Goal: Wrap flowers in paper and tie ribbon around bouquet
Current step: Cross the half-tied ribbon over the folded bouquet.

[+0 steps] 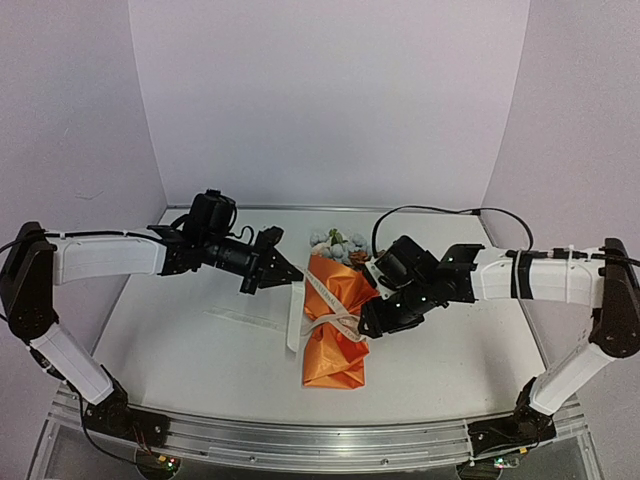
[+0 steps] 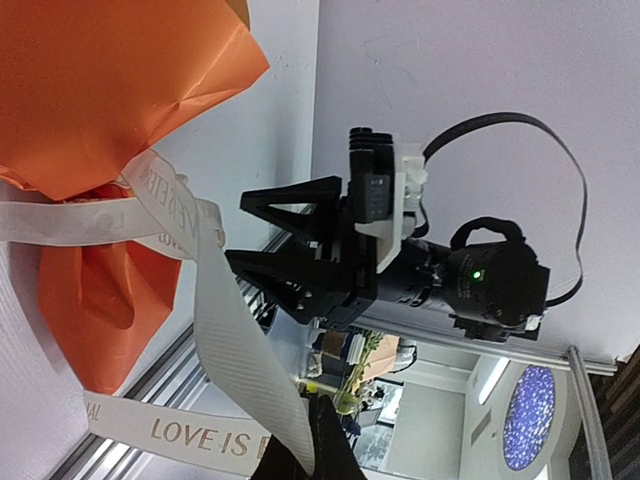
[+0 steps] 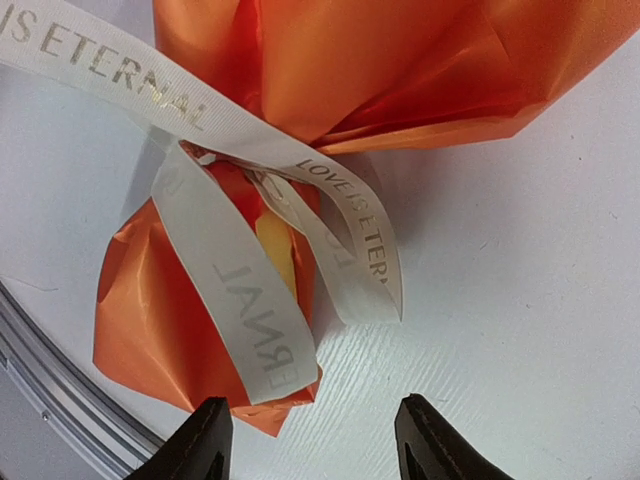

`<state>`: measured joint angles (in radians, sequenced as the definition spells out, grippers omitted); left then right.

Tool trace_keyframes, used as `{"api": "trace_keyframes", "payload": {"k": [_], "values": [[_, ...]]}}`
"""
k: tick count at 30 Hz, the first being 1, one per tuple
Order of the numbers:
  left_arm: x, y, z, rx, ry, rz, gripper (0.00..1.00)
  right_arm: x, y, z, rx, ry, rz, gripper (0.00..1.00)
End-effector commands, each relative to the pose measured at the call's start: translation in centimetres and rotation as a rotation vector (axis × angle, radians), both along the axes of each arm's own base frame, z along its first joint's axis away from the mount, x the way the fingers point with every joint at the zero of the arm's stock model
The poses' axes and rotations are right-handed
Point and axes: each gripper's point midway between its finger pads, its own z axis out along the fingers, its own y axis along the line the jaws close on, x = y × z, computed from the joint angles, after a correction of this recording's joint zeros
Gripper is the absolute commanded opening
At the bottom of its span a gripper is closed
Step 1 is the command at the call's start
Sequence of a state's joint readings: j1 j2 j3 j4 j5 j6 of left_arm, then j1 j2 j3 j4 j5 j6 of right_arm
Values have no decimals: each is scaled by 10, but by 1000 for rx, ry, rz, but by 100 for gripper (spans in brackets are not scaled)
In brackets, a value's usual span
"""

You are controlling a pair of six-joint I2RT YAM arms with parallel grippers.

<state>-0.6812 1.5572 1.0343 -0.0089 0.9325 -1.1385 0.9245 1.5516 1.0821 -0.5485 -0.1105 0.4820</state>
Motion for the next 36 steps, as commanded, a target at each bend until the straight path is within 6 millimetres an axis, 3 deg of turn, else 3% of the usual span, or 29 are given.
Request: {"api": "trace_keyframes", "payload": {"k": [1, 6, 12, 18, 27, 36], "values": [[-2, -5, 31, -80, -28, 43, 0, 13, 16, 9, 45, -50, -32, 56], [-9, -10, 26, -74, -20, 43, 0, 15, 16, 0, 33, -42, -50, 41], [-14, -13, 24, -90, 4, 64, 0, 22, 17, 17, 41, -88, -58, 1], [-21, -24, 28, -121, 45, 109, 0, 30, 16, 53, 4, -142, -13, 0], [-26, -47, 18, -135, 131, 245, 0, 44, 24, 68, 63, -43, 21, 0], [-38, -102, 21, -188, 165, 258, 0, 52, 35, 83, 152, 37, 63, 0]]}}
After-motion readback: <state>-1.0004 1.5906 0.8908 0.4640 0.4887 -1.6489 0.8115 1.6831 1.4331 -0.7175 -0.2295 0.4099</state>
